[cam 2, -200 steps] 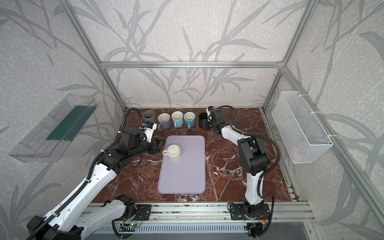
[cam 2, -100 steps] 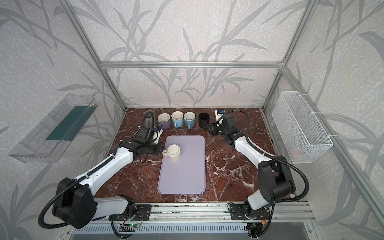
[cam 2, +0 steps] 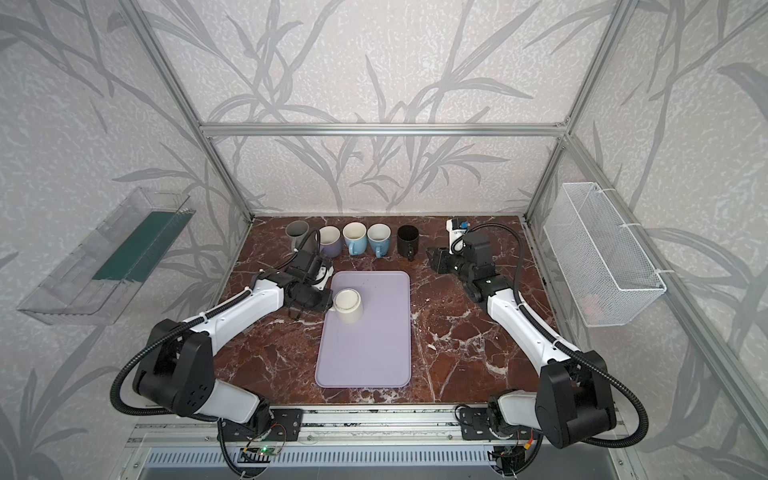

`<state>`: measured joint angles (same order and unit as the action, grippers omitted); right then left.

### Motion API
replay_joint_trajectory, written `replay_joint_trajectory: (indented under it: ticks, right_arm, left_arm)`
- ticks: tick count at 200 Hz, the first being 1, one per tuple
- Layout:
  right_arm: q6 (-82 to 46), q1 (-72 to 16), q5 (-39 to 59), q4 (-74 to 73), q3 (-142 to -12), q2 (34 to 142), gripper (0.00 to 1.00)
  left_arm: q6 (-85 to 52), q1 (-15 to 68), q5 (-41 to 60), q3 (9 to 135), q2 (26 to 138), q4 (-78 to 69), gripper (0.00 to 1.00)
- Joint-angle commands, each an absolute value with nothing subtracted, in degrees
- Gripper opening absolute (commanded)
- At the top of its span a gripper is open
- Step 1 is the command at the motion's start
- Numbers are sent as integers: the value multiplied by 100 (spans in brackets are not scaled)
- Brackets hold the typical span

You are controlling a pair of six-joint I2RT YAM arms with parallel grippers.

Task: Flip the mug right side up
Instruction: 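Open and lift the right gripper away while the left gripper moves over the white mug, then lower the left gripper onto the white mug's handle and close it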

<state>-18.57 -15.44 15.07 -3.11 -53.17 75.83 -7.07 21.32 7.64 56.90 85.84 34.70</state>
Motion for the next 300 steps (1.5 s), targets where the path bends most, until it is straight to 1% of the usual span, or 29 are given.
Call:
replay_joint_trajectory:
  ticks: [1, 25, 66, 97, 140, 167, 210, 241, 267, 278, 300]
  right_arm:
    - [-1855, -1507, 1529, -307, -5222, 7474, 52]
    - [-1876, -1503, 1556, -334, -5210, 7506, 52]
    - [-1868, -1494, 1568, -304, -5194, 7471, 52]
    - [-1846, -1477, 1565, -256, -5165, 7413, 52]
    - [-1811, -1430, 1591, -176, -5150, 7365, 53]
    - [-1835, -1424, 1626, -165, -5150, 7382, 53]
    - [-1867, -1424, 1659, -59, -5159, 7337, 54]
    - [-1863, -1424, 1643, 30, -5155, 7244, 55]
    - [-1850, -1424, 1618, 123, -5167, 7158, 57]
    - [-1841, -1424, 1609, 162, -5177, 7116, 57]
    - [-1819, -1417, 1565, 225, -5166, 7034, 58]
  left_arm:
    - [-650, 2298, 1047, 5839, 8627, 3641, 40]
    - [-584, 2470, 1217, 5845, 8665, 3589, 40]
    - [-536, 2783, 1208, 6026, 8871, 3583, 39]
    - [-493, 2889, 761, 6128, 8904, 3486, 39]
    - [-238, 2881, 93, 6152, 8620, 3463, 39]
    - [189, 2869, -70, 6089, 8428, 3260, 39]
    - [1119, 2719, 740, 5818, 8184, 2776, 39]
    - [1589, 2425, 1357, 5683, 8071, 2851, 38]
    - [1792, 2219, 1557, 5634, 7921, 2920, 39]
    - [1883, 2173, 1496, 5622, 7912, 2933, 39]
    - [1995, 2118, 1669, 5771, 8087, 3147, 39]
